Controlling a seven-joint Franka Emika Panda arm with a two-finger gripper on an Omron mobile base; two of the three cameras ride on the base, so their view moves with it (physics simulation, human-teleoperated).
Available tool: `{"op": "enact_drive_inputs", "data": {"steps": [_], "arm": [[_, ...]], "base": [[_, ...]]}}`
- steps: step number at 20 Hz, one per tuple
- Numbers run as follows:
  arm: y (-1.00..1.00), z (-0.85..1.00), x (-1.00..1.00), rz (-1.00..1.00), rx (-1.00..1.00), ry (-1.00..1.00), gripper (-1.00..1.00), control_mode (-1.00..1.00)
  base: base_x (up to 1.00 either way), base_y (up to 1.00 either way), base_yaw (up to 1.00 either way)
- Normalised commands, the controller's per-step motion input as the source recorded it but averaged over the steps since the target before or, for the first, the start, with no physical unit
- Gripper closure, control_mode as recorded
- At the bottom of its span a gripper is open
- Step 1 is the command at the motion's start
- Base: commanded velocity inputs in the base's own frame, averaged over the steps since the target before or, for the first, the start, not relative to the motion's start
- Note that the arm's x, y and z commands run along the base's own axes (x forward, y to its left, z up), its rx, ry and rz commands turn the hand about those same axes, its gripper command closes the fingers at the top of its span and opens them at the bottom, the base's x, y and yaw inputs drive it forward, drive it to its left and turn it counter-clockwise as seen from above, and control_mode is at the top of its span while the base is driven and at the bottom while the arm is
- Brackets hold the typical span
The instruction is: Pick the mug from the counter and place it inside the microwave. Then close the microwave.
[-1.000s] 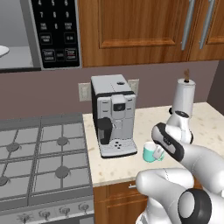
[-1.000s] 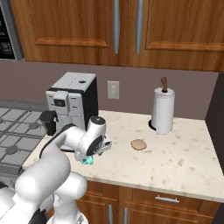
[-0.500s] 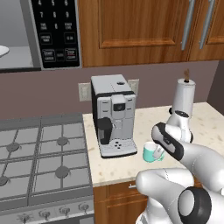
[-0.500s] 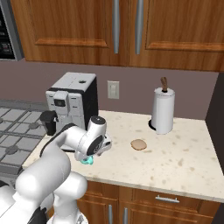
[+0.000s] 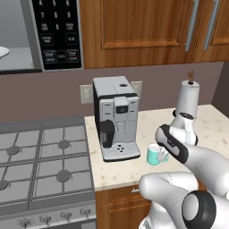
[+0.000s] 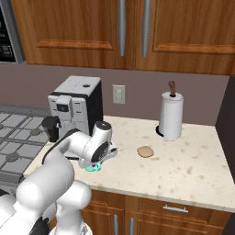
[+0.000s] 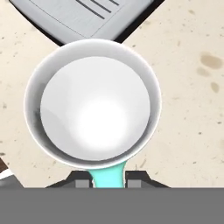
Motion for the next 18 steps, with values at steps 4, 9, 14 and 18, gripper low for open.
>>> {"op": "enact_drive_inputs", "data": {"steps": [4,9,14,18], "arm": [[0.0,0.0,-0.05,0.0,0.0,0.0,1.0,-1.0],[0.0,0.01,-0.16,0.0,0.0,0.0,1.0,-1.0],[0.0,0.17,-0.21,-0.01,0.0,0.0,1.0,-1.0],[-0.03,0.33,-0.09,-0.01,0.0,0.0,1.0,-1.0]], "base": [[0.0,0.0,0.0],[0.0,0.0,0.0],[0.0,0.0,0.0],[0.0,0.0,0.0]]}}
